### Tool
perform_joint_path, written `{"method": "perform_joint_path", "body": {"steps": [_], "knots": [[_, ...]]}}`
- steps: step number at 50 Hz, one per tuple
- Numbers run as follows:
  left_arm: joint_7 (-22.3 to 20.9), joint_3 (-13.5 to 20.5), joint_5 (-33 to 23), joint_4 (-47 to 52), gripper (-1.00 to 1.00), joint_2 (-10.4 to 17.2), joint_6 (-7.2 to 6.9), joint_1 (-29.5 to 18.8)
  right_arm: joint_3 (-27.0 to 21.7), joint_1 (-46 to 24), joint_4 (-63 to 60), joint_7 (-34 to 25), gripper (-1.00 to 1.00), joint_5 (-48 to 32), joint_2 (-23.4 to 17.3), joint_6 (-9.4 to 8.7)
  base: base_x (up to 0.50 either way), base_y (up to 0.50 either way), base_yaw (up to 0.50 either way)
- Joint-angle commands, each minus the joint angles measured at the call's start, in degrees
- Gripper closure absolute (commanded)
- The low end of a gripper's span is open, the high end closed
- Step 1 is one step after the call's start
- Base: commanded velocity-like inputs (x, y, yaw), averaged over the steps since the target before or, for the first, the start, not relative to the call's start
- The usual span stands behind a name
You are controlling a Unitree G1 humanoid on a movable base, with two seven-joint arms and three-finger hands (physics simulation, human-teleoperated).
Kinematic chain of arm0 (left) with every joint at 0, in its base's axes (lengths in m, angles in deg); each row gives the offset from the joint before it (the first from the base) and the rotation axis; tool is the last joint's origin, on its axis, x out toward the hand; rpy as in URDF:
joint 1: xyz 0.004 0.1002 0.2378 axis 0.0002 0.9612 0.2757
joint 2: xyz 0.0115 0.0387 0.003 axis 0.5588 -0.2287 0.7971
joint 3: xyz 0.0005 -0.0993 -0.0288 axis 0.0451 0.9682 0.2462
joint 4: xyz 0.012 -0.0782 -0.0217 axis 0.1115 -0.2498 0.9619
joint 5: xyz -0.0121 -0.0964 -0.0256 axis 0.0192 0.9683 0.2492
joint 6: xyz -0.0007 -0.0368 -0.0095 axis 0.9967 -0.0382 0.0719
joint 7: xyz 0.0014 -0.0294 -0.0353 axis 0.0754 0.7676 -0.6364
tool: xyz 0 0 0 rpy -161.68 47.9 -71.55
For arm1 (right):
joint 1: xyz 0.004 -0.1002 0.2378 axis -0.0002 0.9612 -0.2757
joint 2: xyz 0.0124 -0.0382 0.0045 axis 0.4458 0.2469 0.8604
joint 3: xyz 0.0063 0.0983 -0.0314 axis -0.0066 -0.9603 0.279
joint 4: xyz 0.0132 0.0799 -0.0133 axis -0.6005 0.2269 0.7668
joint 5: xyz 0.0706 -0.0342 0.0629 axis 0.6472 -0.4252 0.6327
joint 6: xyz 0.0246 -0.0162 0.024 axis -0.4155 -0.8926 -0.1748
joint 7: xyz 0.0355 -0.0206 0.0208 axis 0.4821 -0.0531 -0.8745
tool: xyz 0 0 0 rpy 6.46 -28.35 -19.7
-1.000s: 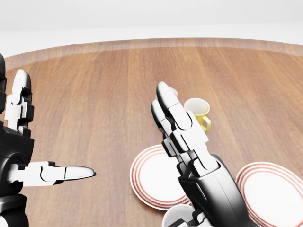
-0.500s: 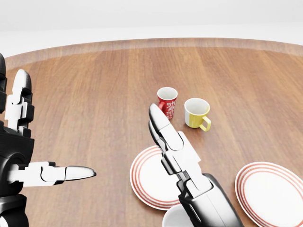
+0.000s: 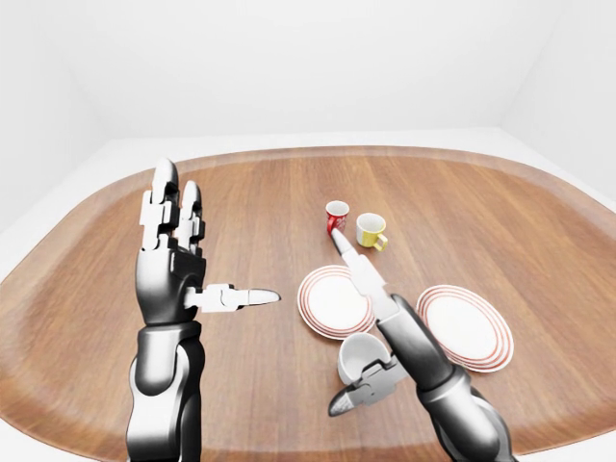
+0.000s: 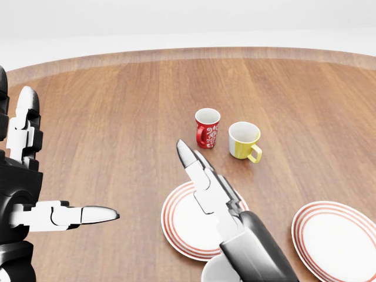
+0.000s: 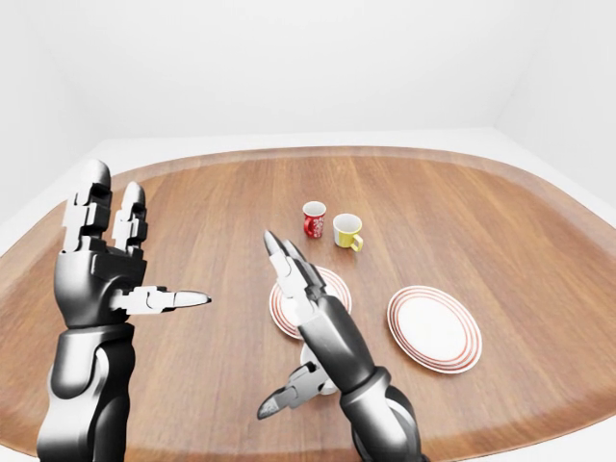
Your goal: Put the white mug on the left plate.
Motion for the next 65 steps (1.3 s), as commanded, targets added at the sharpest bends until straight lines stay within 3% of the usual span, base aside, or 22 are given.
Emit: {"method": "perform_joint_path", "body": {"steps": [1,33,65], "knots": [[0.1,0.1,0.0,0.2,-1.00,0.0,0.00,0.0,-1.6,-0.1,2.0,-2.8,-1.00,-5.8,2.1,0.00,0.00,0.00,0.00],[0.0,0.0,0.0,-0.1,-1.00,0.0,0.00,0.1,-1.1,4.2,8.4,-4.7,-1.00,-11.6,1.3,0.00,0.00,0.00,0.00],[-0.1,0.0,-0.1,-0.1,-1.00,0.0,0.00,0.1,-1.4,6.1,13.2,-4.3,-1.00,-22.4,1.5,0.00,0.00,0.00,0.00]]}}
